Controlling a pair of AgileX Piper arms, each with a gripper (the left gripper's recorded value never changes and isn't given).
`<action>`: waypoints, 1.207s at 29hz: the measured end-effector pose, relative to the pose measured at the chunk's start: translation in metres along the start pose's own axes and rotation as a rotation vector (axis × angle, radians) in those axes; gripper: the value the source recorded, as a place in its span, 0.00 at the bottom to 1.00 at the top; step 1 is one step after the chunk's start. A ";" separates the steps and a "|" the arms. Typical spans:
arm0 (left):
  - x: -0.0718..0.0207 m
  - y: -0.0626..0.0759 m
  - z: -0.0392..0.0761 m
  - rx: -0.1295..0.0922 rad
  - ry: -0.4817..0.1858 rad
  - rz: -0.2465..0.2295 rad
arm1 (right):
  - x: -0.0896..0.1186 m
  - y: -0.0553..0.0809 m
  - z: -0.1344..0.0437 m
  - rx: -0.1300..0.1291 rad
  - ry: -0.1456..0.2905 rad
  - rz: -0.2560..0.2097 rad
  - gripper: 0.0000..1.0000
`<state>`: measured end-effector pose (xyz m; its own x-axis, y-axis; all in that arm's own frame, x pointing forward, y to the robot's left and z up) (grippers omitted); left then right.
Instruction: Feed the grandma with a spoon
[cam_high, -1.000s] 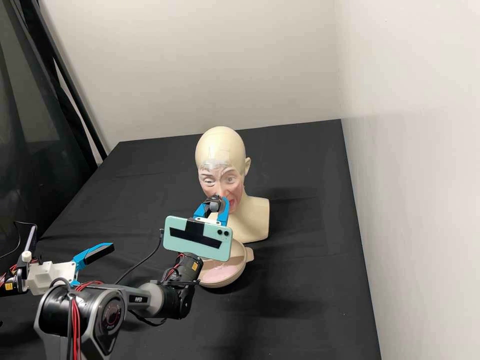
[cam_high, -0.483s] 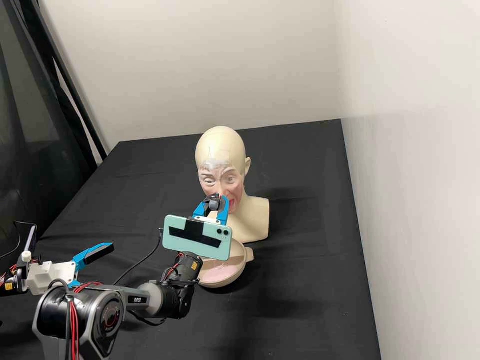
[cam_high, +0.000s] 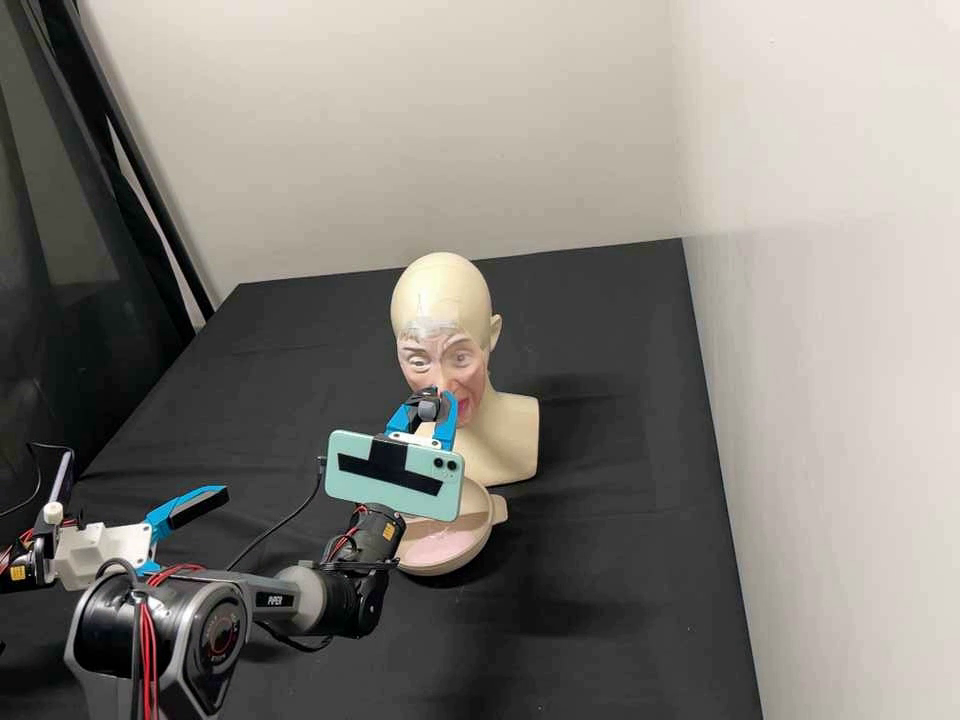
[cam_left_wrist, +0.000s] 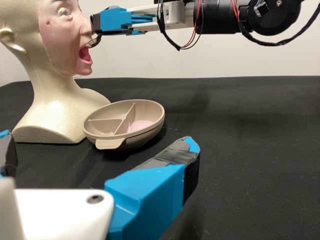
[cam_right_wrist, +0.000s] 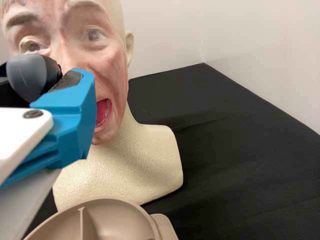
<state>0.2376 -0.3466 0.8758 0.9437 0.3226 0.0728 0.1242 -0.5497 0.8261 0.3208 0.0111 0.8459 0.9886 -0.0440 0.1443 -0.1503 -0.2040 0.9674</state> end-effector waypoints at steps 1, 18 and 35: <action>0.0000 0.000 0.000 0.000 0.000 0.000 | 0.000 0.000 0.000 0.000 0.000 0.000 0.00; 0.0000 0.000 0.000 0.000 0.000 0.000 | -0.006 -0.004 0.002 0.001 0.009 0.001 0.00; 0.0000 0.000 0.000 0.000 0.000 0.000 | -0.022 -0.007 0.005 -0.001 0.023 0.003 0.00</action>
<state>0.2376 -0.3466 0.8758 0.9437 0.3226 0.0728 0.1242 -0.5497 0.8261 0.3003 0.0090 0.8352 0.9882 -0.0224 0.1515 -0.1529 -0.2033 0.9671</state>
